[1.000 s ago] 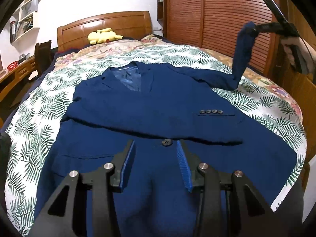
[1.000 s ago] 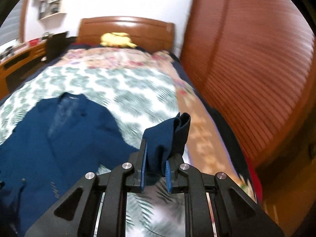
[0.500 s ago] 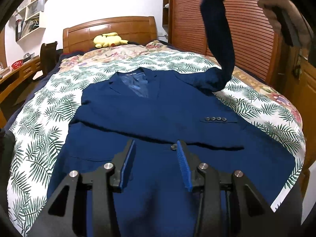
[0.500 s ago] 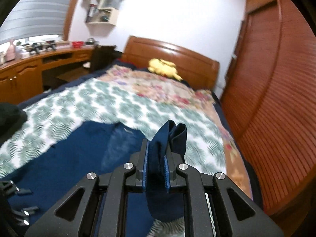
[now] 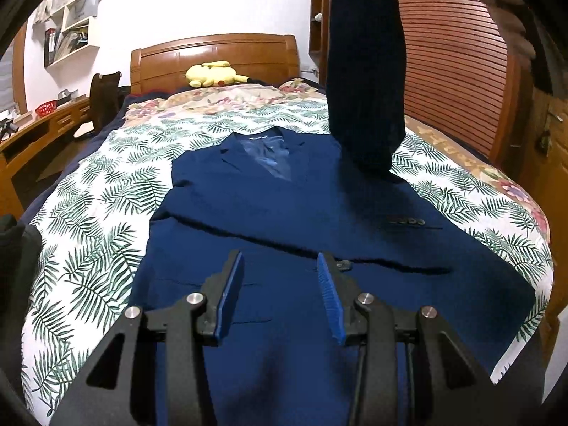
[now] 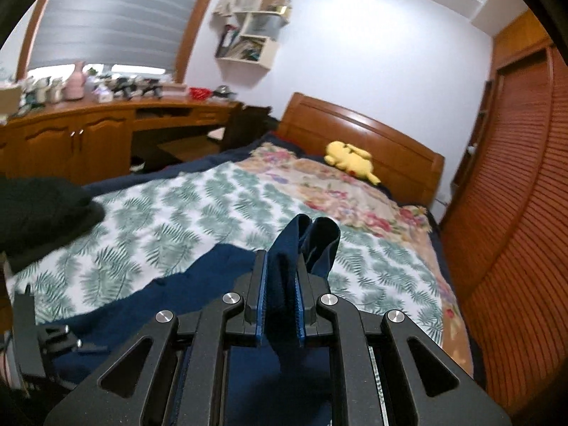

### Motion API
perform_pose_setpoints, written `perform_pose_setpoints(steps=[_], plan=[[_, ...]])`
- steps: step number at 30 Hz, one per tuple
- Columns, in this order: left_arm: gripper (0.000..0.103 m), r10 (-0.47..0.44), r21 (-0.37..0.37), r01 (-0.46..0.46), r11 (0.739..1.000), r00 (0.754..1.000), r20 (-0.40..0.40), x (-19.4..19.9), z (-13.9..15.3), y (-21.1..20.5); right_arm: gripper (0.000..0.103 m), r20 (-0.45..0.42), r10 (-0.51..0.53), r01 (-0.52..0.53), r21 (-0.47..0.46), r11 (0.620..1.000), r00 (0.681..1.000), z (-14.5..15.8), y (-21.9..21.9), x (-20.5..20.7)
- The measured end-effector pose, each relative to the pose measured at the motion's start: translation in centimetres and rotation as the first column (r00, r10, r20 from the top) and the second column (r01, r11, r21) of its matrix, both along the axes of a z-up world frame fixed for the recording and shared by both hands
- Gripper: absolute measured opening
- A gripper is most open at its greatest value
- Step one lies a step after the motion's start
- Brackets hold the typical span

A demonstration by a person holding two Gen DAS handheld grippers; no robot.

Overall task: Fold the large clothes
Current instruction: 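Lift the sleeve with the right gripper and carry it across the jacket front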

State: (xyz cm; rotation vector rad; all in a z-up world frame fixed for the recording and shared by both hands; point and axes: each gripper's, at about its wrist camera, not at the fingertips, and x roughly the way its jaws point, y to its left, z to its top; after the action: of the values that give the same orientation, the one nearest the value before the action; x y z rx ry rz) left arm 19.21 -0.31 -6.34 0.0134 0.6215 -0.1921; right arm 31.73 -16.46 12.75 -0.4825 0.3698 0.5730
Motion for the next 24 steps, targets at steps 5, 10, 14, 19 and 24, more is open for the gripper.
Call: perform_pose_setpoints(steps=[5,10,14,19,24], plan=[[0.041,0.022,-0.009,-0.022,1.0,1.0,-0.001,0.0,0.0,1.0,0.01,-0.048,0.021,-0.022,-0.02,1.0,0.999,-2.3,0.7,-0.4],[0.041,0.039,-0.023,-0.039,0.999,0.999,0.0,0.0,0.1,1.8,0.01,-0.104,0.032,-0.034,-0.026,0.999,0.994,-4.0,0.7,-0.6],[0.041,0.054,-0.03,-0.054,0.998,0.999,-0.004,0.1,0.1,2.1,0.01,-0.137,0.045,-0.05,-0.036,0.998,0.99,-5.2,0.8,-1.0],[0.041,0.062,-0.033,-0.063,0.997,0.998,-0.006,0.2,0.0,2.5,0.011,-0.185,0.069,-0.074,-0.023,0.997,0.98,-6.1,0.9,-1.5],[0.041,0.072,-0.033,-0.073,0.997,0.997,-0.014,0.2,0.0,2.7,0.013,-0.236,0.076,-0.081,-0.013,0.997,0.969,-7.1,1.0,-2.3]])
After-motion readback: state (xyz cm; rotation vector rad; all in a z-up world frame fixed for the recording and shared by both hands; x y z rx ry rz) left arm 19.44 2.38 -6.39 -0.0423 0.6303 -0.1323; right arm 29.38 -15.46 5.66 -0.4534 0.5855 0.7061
